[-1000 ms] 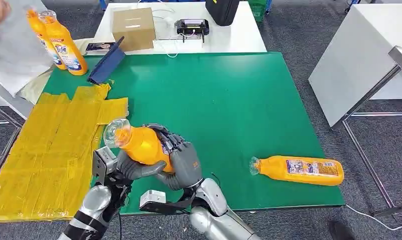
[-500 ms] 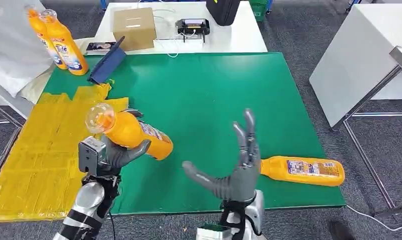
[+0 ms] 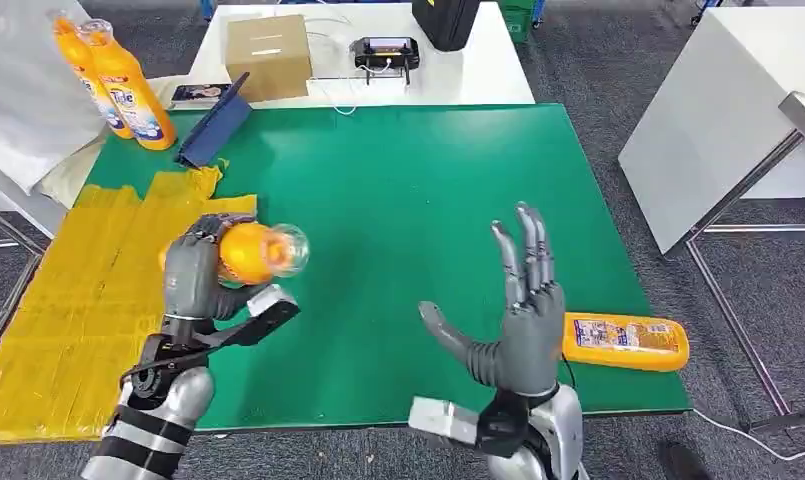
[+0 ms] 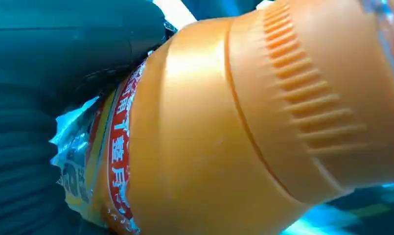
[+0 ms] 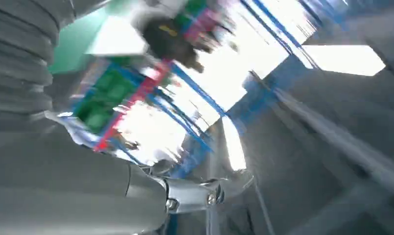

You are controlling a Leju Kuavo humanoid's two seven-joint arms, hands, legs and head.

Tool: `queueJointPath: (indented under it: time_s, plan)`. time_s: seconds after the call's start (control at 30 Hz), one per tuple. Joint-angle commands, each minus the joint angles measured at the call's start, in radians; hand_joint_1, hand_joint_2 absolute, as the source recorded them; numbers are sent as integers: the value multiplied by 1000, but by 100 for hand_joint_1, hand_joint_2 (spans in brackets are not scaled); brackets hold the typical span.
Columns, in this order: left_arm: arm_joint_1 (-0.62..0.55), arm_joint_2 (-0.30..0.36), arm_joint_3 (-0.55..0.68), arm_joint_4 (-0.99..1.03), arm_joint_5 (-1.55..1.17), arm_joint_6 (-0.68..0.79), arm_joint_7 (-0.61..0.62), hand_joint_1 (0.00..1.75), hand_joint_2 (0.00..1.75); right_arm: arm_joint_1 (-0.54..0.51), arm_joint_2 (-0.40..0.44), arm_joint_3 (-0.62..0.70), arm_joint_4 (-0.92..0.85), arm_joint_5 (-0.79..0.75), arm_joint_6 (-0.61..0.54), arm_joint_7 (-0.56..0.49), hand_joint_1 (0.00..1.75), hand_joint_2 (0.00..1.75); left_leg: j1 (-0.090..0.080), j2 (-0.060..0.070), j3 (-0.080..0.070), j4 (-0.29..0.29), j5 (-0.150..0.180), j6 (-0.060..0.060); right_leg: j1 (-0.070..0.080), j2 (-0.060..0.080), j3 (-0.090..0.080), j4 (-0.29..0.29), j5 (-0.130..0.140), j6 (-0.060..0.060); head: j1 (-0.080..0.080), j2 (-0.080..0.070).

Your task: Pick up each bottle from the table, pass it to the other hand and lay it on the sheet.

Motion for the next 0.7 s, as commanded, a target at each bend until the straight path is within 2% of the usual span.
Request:
queueJointPath:
  time_s: [0.03, 0.13, 0.2, 0.23, 0.27, 0.33, 0.4, 0.43, 0.47, 0.57, 0.6, 0.63, 0.7]
  plan:
    - [-253, 179, -194, 647, -170, -105, 208, 175, 175, -128, -209, 38, 291, 97, 245, 184, 0, 175, 1, 1, 7, -3, 0, -1, 0, 3, 6, -3, 1, -2, 0, 0]
    - [-271, 169, -198, 692, -170, -107, 212, 175, 175, -120, -216, 35, 298, 108, 242, 193, 0, 175, 2, -1, 10, -3, 0, -1, 1, 3, 10, -4, -1, -2, -1, 0]
    - [-293, 166, -194, 747, -170, -143, 227, 175, 175, -112, -240, 34, 308, 117, 280, 224, 0, 175, 1, 0, 5, -1, 1, 0, 1, 2, 5, -1, 0, -1, 0, 0]
    - [-293, 166, -194, 747, -170, -143, 227, 175, 175, -112, -240, 34, 308, 117, 280, 224, 0, 175, 2, -1, 8, -1, -1, -1, 1, 3, 9, -2, -2, -2, 0, 0]
    - [-322, 156, -148, 843, -160, -162, 237, 175, 175, -93, -268, 9, 324, 126, 292, 262, 0, 175, 2, 1, 6, -1, 0, 0, 1, 3, 6, -2, -1, -1, -1, 0]
    - [-337, 157, -102, 925, -156, -82, 223, 175, 175, -64, -295, -21, 312, 113, 276, 257, 0, 175, 2, -1, 8, -1, -1, 0, 1, 3, 9, -2, -2, -1, 0, 0]
    - [-340, 160, -95, 943, -158, -65, 216, 175, 175, -54, -302, -32, 303, 110, 275, 257, 0, 175, 2, 0, 11, -1, -2, -1, 1, 5, 12, -2, -3, -2, 0, 0]
    - [-340, 156, -76, 955, -162, -39, 222, 134, 175, -48, -305, -37, 292, 111, 281, 260, 0, 175, 0, 0, 6, -1, 0, -1, 0, 3, 7, -2, -1, -1, 0, 0]
    - [-328, 154, -36, 953, -152, 22, 228, 2, 175, -35, -314, -48, 279, 113, 286, 268, 0, 175, 1, 0, 9, -1, -1, -1, 0, 5, 10, -2, -2, -2, 0, 0]
    - [-289, 122, 114, 918, 28, 103, 52, 0, 175, 34, -346, -99, 222, 123, 295, 302, 0, 175, 0, -2, 4, -1, 0, 0, -1, 2, 5, -1, -1, -1, 0, 0]
    - [-269, 93, 205, 882, 181, 83, -98, 0, 0, 62, -354, -122, 199, 128, 296, 309, 0, 175, 1, -3, 8, -1, -2, -1, 0, 3, 9, -2, -2, -2, 0, 0]
    - [-224, 54, 345, 792, 457, -21, -357, 0, 0, 94, -359, -151, 173, 127, 285, 311, 0, 175, 0, -3, 5, -1, 0, 0, -1, 1, 6, -1, -1, -1, -1, 0]
    - [-128, 19, 441, 595, 695, -107, -505, 0, 0, 125, -368, -182, 149, 123, 285, 312, 0, 175, 0, -5, 7, -1, -1, 0, -1, 0, 8, -1, -3, -1, -1, 0]
